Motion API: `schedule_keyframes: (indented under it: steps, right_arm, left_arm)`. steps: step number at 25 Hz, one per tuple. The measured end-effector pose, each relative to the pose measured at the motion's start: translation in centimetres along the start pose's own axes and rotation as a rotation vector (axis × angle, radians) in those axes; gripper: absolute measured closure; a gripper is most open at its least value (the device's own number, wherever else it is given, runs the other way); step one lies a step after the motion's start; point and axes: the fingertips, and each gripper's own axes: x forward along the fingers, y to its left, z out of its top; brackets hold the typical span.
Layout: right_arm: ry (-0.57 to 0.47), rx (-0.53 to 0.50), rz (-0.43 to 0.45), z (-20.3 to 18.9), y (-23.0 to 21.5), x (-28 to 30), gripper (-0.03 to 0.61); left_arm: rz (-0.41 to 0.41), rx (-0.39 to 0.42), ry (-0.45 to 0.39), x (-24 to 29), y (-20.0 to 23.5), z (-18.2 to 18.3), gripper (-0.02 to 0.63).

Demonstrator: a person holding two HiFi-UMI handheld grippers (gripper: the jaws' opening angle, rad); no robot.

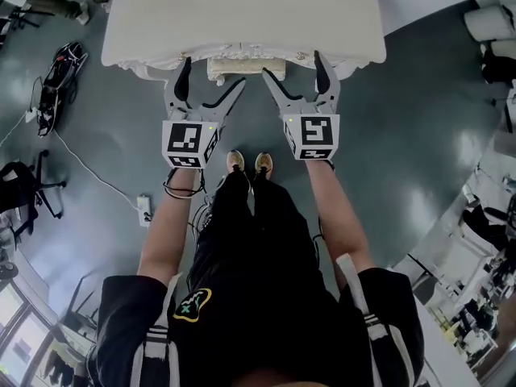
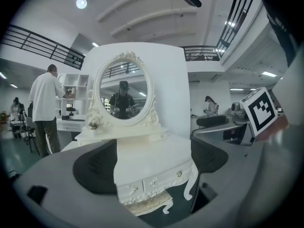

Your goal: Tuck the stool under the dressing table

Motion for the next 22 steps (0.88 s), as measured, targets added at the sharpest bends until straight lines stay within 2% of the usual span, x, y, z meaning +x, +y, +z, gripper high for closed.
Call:
schedule_keyframes:
  steps: [3, 6, 12, 16, 19, 20, 21, 22]
  right_arm:
    - [-0.047, -0.024, 0.018, 5.2, 0.4, -1.7, 0.112]
    - [-0.073, -0.034, 0.047, 8.5, 1.2, -3.4, 0.117]
    - [-0.099, -0.050, 0.061, 10.6, 2.0, -5.1, 0.118]
    - [-0.110, -0.062, 0.067, 11.5, 2.5, -4.9, 0.124]
    - [-0.109, -0.083, 0.070, 12.2, 2.9, -4.7, 0.190]
    - [-0.108, -0.088, 0.072, 12.4, 2.9, -4.7, 0.222]
    - [-0.108, -0.091, 0.074, 12.4, 2.8, -4.9, 0.249]
    - [-0.109, -0.094, 0.076, 12.4, 2.7, -5.0, 0.279]
  left_arm:
    - [-0.026, 0.023, -0.037, -1.7, -0.5, 4.6, 0.114]
    - [-0.064, 0.053, -0.050, -3.4, -1.2, 7.5, 0.114]
    - [-0.053, 0.078, -0.097, -5.1, -0.7, 11.0, 0.114]
    - [-0.053, 0.104, -0.111, -5.1, -0.3, 12.0, 0.115]
    - [-0.060, 0.118, -0.108, -5.2, -0.2, 12.3, 0.123]
    - [-0.063, 0.122, -0.104, -5.2, -0.2, 12.4, 0.146]
    - [-0.063, 0.123, -0.102, -5.2, -0.3, 12.4, 0.197]
    - [-0.062, 0.123, -0.102, -5.2, -0.3, 12.4, 0.289]
